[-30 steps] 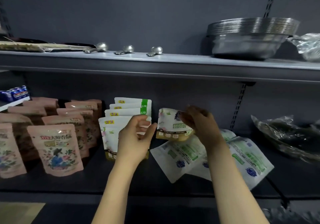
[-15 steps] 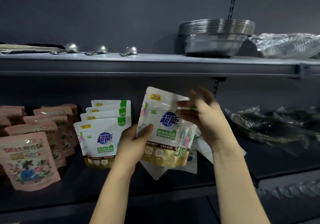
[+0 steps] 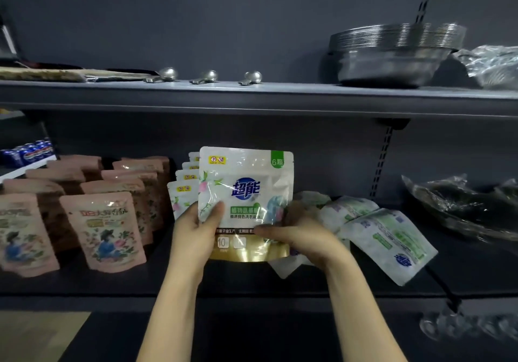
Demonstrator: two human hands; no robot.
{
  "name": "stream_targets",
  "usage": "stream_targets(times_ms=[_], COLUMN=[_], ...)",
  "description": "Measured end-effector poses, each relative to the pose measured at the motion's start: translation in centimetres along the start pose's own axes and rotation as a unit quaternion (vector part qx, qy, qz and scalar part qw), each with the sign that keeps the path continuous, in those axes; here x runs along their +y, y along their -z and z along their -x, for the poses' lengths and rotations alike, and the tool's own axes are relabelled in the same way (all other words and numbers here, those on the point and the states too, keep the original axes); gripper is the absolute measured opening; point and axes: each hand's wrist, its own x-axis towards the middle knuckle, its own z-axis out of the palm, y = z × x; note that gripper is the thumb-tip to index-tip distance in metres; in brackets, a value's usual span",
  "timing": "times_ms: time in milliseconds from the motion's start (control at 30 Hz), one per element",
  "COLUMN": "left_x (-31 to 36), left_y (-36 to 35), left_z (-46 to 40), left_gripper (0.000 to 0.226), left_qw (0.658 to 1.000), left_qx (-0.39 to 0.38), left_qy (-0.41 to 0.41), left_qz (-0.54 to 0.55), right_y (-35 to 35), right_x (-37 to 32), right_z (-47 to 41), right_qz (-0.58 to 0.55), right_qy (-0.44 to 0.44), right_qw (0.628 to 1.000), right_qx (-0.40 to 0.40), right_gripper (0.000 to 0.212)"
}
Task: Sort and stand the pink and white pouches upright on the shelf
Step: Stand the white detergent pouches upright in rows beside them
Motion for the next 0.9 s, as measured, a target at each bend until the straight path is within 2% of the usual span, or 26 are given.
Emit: stream_targets(times_ms=[33, 67, 133, 200, 300, 500, 667, 767, 900], left_x=[-0.1, -0.1, -0.3, -0.6, -1.4, -3.3, -4.8, -5.3, -4.9], left_y=[0.7, 1.3, 2.4, 3.4, 4.6, 6.0, 6.3, 6.1, 5.3], left_z=[0.0, -0.1, -0.6, -1.0, -1.8, -2.1, -3.4, -4.0, -3.6], left_gripper=[0.012, 0.012, 0.013, 0.022, 0.028, 0.034, 0.06, 0.057, 0.038], left_qw=[0.999, 0.997, 0.99, 0.987, 0.985, 0.989, 0.986, 0.985, 0.985], left_qx=[0.008, 0.014, 0.023, 0.021, 0.037, 0.059, 0.051, 0.04, 0.048], left_qy=[-0.011, -0.023, -0.031, -0.006, 0.039, 0.119, 0.13, 0.141, 0.136], left_qz=[-0.03, -0.065, -0.133, -0.16, -0.161, -0.071, -0.089, -0.091, -0.094], right_y=[-0.6, -1.2, -2.4, -3.8, -6.0, -8.9, -9.8, -9.6, -9.1], right_x=[0.0, -0.2, 0.1, 0.7, 1.5, 3.1, 4.0, 3.8, 3.6], right_z=[-0.3, -0.4, -1.1, -2.0, -3.0, -3.5, -4.1, -4.4, -4.3], right_qz=[0.039, 0.07, 0.116, 0.153, 0.189, 0.205, 0.188, 0.196, 0.219], right_qy=[0.001, 0.001, -0.004, -0.019, -0.042, -0.045, -0.06, -0.071, -0.082], right_qw=[0.999, 0.998, 0.993, 0.988, 0.98, 0.974, 0.975, 0.971, 0.964], right_qx=[-0.003, -0.005, 0.004, 0.029, 0.054, 0.089, 0.105, 0.119, 0.129], right_gripper=[0.037, 0.032, 0.037, 0.051, 0.055, 0.054, 0.05, 0.048, 0.048])
